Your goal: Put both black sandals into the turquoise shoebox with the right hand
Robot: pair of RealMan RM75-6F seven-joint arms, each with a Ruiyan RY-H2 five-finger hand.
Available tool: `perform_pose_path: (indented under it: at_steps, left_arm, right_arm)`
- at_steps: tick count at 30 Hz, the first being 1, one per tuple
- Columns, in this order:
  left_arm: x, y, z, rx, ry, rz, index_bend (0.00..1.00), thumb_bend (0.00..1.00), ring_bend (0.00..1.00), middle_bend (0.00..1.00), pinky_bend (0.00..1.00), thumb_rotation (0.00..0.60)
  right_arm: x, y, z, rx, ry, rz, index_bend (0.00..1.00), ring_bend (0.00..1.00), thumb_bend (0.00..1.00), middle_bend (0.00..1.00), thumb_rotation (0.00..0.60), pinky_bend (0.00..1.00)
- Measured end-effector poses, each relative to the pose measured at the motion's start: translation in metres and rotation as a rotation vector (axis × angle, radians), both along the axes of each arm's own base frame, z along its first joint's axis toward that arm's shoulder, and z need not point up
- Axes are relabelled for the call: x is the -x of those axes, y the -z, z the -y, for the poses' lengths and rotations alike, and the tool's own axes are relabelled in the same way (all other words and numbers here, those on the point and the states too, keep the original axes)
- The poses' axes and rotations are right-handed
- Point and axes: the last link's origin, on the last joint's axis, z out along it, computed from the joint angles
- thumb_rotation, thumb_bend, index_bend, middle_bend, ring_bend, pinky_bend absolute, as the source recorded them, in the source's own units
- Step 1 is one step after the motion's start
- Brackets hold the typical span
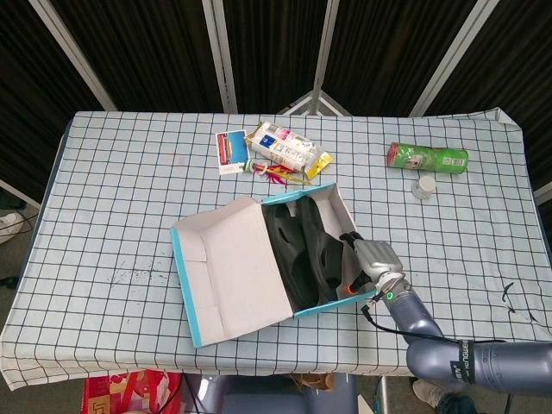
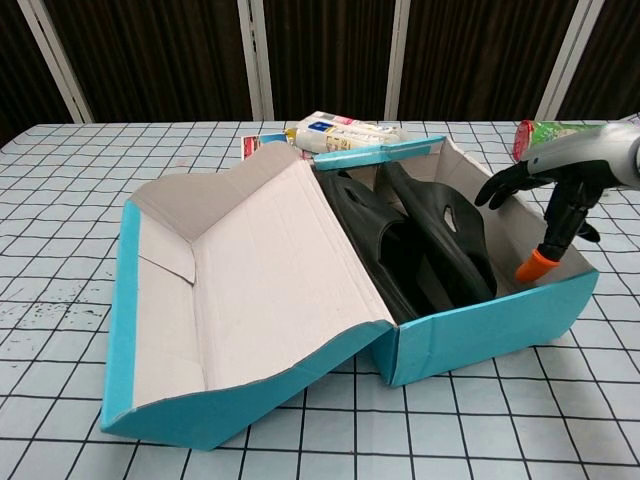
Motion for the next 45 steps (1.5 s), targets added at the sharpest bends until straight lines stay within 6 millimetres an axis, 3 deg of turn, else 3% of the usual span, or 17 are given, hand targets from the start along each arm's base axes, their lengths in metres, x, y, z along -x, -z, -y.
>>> perform_pose_path:
  at_steps: [7, 9, 12, 14, 17, 23, 31, 45]
  left_arm:
    - [0.0, -0.001, 0.001, -0.001, 0.001, 0.005, 0.17, 0.37, 0.03, 0.06, 0.13, 0.6]
    - [0.0, -0.001, 0.001, -0.001, 0.002, 0.006, 0.17, 0.37, 0.03, 0.06, 0.13, 0.6]
    - [0.0, -0.001, 0.001, -0.003, 0.002, 0.007, 0.17, 0.37, 0.03, 0.06, 0.13, 0.6]
    - [0.0, -0.001, 0.001, -0.004, 0.002, 0.007, 0.17, 0.37, 0.03, 0.06, 0.13, 0.6]
    - [-0.001, -0.001, 0.002, -0.002, 0.003, 0.006, 0.17, 0.37, 0.03, 0.06, 0.13, 0.6]
    - [-0.001, -0.001, 0.001, 0.0, 0.0, 0.004, 0.17, 0.37, 0.03, 0.06, 0.13, 0.6]
    - [0.001, -0.002, 0.001, -0.001, -0.006, 0.008, 0.17, 0.37, 0.03, 0.06, 0.13, 0.6]
    - [0.002, -0.002, 0.0, -0.001, -0.007, 0.007, 0.17, 0.37, 0.03, 0.06, 0.13, 0.6]
  right_arm:
    - [-0.011, -0.019, 0.0, 0.081, -0.023, 0.005, 0.16, 0.81, 0.17, 0.11, 0.6, 0.71]
    - [-0.016, -0.024, 0.0, 0.114, -0.035, 0.026, 0.27, 0.81, 0.29, 0.17, 0.6, 0.75]
    - [-0.023, -0.03, 0.001, 0.176, -0.048, 0.061, 0.54, 0.84, 0.57, 0.44, 0.6, 0.81]
    - [-0.028, -0.031, 0.001, 0.228, -0.059, 0.093, 0.67, 0.86, 0.66, 0.55, 0.6, 0.83]
    - [-0.038, -0.026, -0.002, 0.289, -0.075, 0.171, 0.78, 0.87, 0.74, 0.59, 0.6, 0.85]
    - [-0.057, 0.003, -0.011, 0.276, -0.074, 0.295, 0.81, 0.88, 0.76, 0.63, 0.6, 0.85]
    - [-0.066, 0.032, -0.011, 0.235, -0.069, 0.317, 0.81, 0.88, 0.76, 0.63, 0.6, 0.85]
    - [-0.041, 0.071, -0.013, 0.13, 0.005, 0.275, 0.81, 0.89, 0.76, 0.64, 0.6, 0.85]
